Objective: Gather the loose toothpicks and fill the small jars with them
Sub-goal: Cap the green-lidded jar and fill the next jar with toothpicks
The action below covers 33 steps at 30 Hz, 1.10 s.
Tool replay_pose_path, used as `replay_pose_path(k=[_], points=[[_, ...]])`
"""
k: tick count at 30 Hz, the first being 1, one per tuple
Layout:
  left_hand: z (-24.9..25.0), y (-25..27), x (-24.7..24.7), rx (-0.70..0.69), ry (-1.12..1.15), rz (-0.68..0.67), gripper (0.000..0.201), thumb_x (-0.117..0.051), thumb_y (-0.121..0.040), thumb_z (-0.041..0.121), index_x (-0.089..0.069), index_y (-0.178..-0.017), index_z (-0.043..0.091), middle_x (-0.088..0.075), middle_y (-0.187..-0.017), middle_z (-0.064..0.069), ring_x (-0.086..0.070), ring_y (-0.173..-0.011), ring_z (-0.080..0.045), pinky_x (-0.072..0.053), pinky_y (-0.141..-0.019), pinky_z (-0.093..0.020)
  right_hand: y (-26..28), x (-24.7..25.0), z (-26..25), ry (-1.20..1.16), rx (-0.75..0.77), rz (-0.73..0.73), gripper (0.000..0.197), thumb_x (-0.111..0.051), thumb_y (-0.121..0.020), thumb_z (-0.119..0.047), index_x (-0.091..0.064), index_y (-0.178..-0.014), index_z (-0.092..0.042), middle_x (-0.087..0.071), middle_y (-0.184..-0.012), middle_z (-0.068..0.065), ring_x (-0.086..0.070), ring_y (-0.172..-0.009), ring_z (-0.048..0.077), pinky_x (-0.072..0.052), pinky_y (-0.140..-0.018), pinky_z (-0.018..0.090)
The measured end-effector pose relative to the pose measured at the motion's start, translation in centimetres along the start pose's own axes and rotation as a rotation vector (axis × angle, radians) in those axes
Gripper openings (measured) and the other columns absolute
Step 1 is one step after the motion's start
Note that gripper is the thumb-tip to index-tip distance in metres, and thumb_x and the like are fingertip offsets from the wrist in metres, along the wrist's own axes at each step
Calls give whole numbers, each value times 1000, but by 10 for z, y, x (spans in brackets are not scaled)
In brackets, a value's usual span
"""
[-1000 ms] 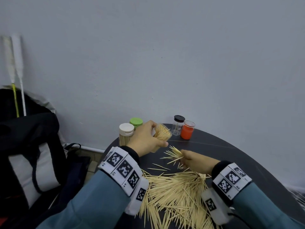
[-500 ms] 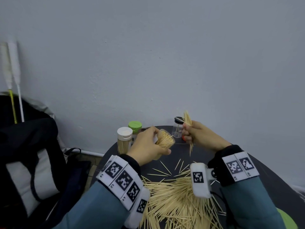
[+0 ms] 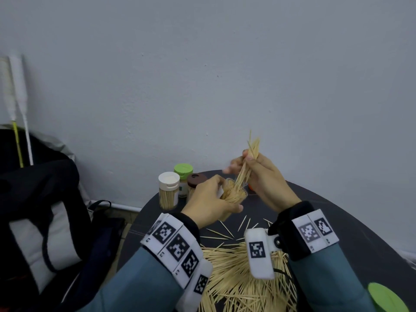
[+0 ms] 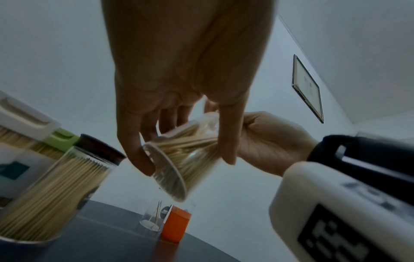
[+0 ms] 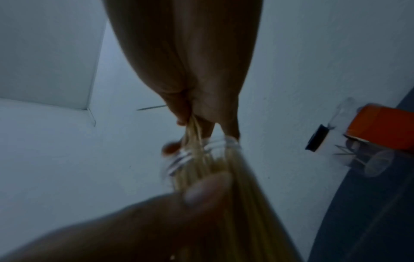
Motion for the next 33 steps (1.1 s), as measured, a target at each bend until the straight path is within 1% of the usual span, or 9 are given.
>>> replay_pose_path(k=[4, 8, 12, 15, 18, 21, 24, 27, 33], points=[[1, -2, 4, -25, 43, 44, 49, -81, -70, 25, -53, -110, 15, -58, -103, 6, -53, -96, -9, -37, -68, -15, 4, 5, 9, 180, -73, -167, 17, -32, -100, -26, -46, -92, -19, -67, -116, 8, -54, -121, 12, -35, -103, 34], [-1, -4, 6, -52, 85, 54, 49, -81, -71, 21, -54, -111, 14, -60, -99, 9, -53, -86, 0, -36, -62, -2, 7, 3, 14, 117, -164, -233, 20, -32, -97, -20, -51, -99, -16, -58, -130, 5, -53, -122, 14, -40, -102, 31], [-2, -3, 4, -52, 86, 28, 46, -81, -71, 17, -52, -107, 16, -58, -92, 13, -50, -79, 8, -38, -61, 0, 7, 4, 22, 130, -271, -261, 40, -40, -92, -19, -47, -130, -12, -54, -133, 5, -53, -118, 15, -42, -101, 26], [-1, -2, 3, -48, 88, 31, 48, -81, -70, 16, -55, -110, 13, -63, -102, 7, -57, -90, -3, -42, -71, -8, 8, 6, 23, 117, -300, -285, 37, -54, -85, -18, -53, -121, -12, -64, -113, 0, -60, -104, 9, -45, -92, 21], [0, -1, 3, -36, 75, 29, 55, -82, -70, 19, -56, -118, 12, -64, -112, 2, -58, -103, -11, -43, -85, -20, 9, 9, 21, 135, -290, -308, 43, -46, -82, -22, -54, -122, -6, -66, -106, -5, -61, -100, 7, -45, -87, 18], [0, -1, 2, -26, 59, 17, 57, -82, -69, 20, -55, -118, 13, -63, -112, 2, -58, -105, -12, -44, -91, -26, 10, 9, 18, 128, -256, -310, 28, -46, -87, -34, -58, -101, -13, -70, -91, -7, -64, -85, 6, -47, -77, 19], [0, -1, -1, -25, 54, -1, 49, -82, -69, 22, -55, -109, 15, -61, -102, 6, -56, -97, -10, -43, -82, -25, 6, 13, 19, 111, -218, -263, 32, -48, -87, -43, -52, -82, -12, -67, -112, -1, -64, -98, 18, -50, -83, 27], [-1, 0, -3, -27, 66, -26, 45, -81, -71, 22, -52, -105, 18, -59, -99, 9, -54, -92, -7, -42, -75, -20, 4, 18, 22, 186, -200, -246, 36, -43, -94, -36, -54, -90, -2, -60, -129, 1, -56, -117, 25, -43, -100, 39], [-1, 2, -5, 11, 101, -63, 47, -80, -72, 21, -52, -109, 20, -62, -106, 5, -58, -100, -11, -47, -85, -25, 10, 15, 20, 194, -190, -331, 21, -54, -90, -36, -63, -84, -18, -57, -131, -3, -58, -114, 19, -47, -88, 25]])
Point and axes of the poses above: each hand's wrist, its own y-axis away from the middle knuckle, its own x-axis out of the back of the hand, z = x × y, the point moved 3 cm from there along -y, towards the middle knuckle
